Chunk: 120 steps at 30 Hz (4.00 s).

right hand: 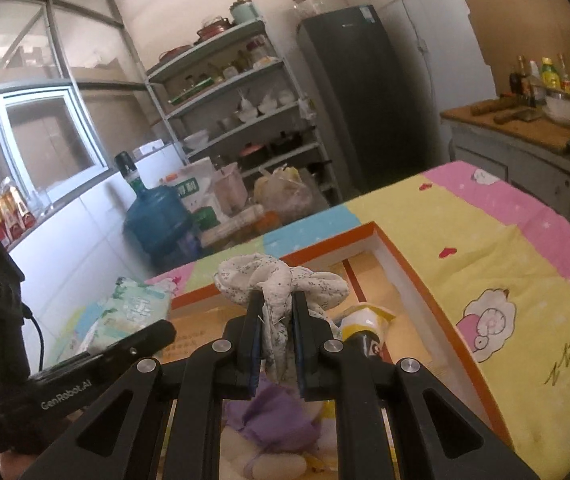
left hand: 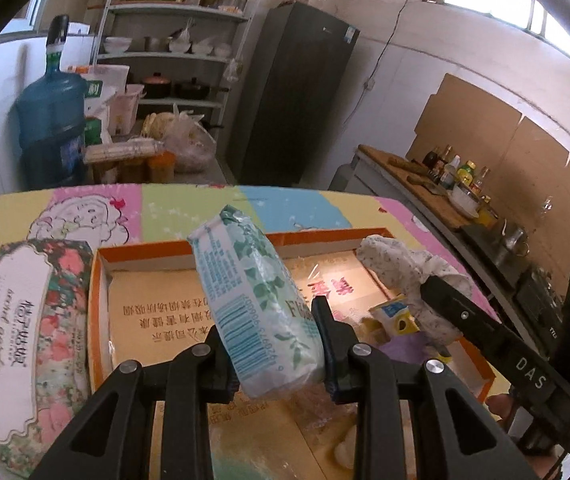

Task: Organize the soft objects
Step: 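Carry the wipes pack with the left gripper while the right carries the floral cloth over the box, then open the left gripper to drop the wipes pack while the right releases the floral cloth into the box, then move both grippers from the box back to the pile of soft items, then grasp the leopard-print cloth with the left gripper while the right grasps the white tissue pack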

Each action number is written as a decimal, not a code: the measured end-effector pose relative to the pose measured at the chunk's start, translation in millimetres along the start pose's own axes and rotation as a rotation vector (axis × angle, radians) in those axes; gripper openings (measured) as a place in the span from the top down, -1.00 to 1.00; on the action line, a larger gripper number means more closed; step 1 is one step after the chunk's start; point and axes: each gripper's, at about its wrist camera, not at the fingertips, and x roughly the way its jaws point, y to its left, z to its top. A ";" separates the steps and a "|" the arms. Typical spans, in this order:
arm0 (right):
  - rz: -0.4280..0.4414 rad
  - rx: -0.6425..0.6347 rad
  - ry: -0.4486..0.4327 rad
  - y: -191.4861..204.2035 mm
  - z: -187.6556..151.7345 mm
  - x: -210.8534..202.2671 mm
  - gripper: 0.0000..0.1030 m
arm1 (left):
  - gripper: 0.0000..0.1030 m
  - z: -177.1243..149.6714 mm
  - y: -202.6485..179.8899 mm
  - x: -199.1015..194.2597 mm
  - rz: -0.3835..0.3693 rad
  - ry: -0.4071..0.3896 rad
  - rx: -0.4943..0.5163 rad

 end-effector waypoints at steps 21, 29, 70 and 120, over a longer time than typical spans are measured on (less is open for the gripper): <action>-0.010 -0.007 0.042 -1.7 -8.9 12.9 0.43 | -0.38 -2.3 -3.8 10.2 0.026 0.087 -0.006; 0.016 0.020 -0.015 -5.4 -7.6 2.0 0.39 | -0.39 -3.0 -3.9 -5.4 0.019 0.071 -0.009; 0.126 -0.147 -0.253 122.0 -75.6 -121.1 -0.33 | -0.41 -79.6 74.7 -232.9 0.205 -0.278 0.034; 0.035 -0.351 0.016 260.0 -133.3 -23.6 -0.45 | -0.41 -168.4 195.0 -291.8 0.287 -0.302 -0.069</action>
